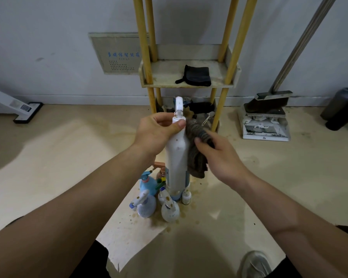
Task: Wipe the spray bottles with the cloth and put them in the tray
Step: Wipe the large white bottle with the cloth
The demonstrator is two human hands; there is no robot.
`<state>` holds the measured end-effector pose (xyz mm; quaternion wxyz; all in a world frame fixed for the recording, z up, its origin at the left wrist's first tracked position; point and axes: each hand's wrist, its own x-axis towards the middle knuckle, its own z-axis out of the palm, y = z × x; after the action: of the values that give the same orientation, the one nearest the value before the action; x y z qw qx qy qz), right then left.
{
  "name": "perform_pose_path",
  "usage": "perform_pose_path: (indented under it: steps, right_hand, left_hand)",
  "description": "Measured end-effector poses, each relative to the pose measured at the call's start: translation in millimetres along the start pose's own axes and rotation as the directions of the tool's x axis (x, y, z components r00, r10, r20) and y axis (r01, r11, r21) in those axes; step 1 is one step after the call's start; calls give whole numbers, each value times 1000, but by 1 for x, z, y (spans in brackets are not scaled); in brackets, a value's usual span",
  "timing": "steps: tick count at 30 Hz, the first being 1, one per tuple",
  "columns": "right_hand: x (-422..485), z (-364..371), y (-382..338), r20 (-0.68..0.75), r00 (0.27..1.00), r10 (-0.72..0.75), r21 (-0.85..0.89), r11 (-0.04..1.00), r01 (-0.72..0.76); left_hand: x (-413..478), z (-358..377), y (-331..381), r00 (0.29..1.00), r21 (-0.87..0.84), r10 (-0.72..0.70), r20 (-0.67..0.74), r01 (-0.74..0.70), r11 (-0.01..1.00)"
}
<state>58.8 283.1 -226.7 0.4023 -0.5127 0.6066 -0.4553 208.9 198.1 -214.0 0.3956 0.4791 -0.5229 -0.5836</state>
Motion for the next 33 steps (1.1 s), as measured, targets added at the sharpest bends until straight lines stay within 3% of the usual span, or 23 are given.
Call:
perform_pose_path:
  steps: [2, 5, 9, 14, 21, 24, 27, 31, 33]
  right_hand:
    - [0, 10, 6, 89, 995, 39, 79, 996, -46]
    - [4, 17, 14, 124, 992, -31, -71, 997, 40]
    - [8, 22, 17, 76, 994, -74, -276, 957, 92]
    - [11, 29, 20, -16, 993, -120, -329, 938, 108]
    - [20, 11, 8, -92, 995, -25, 15, 1000, 27]
    - [22, 4, 3, -76, 997, -8, 193, 981, 23]
    - [21, 0, 0, -70, 997, 8, 268, 963, 11]
    - [22, -4, 1, -58, 998, 31, 348, 937, -9]
    - [23, -5, 2, -60, 998, 32, 362, 932, -8]
  left_hand:
    - [3, 0, 0, 999, -31, -20, -43, 19, 999]
    - [3, 4, -2, 994, -44, -53, -91, 49, 998]
    - [1, 8, -3, 989, -65, -79, -123, 72, 995]
    - [-2, 10, -1, 987, 21, -57, -150, 61, 998]
    - [-9, 1, -4, 1000, 119, 4, -16, -3, 993]
    - [-14, -1, -9, 982, 171, -146, 119, 124, 977]
    - [-15, -5, -11, 916, 168, -261, 304, 218, 961]
    - [-11, -13, -12, 866, 215, -232, 442, 148, 965]
    - [-12, -13, -13, 874, 228, -189, 448, 92, 969]
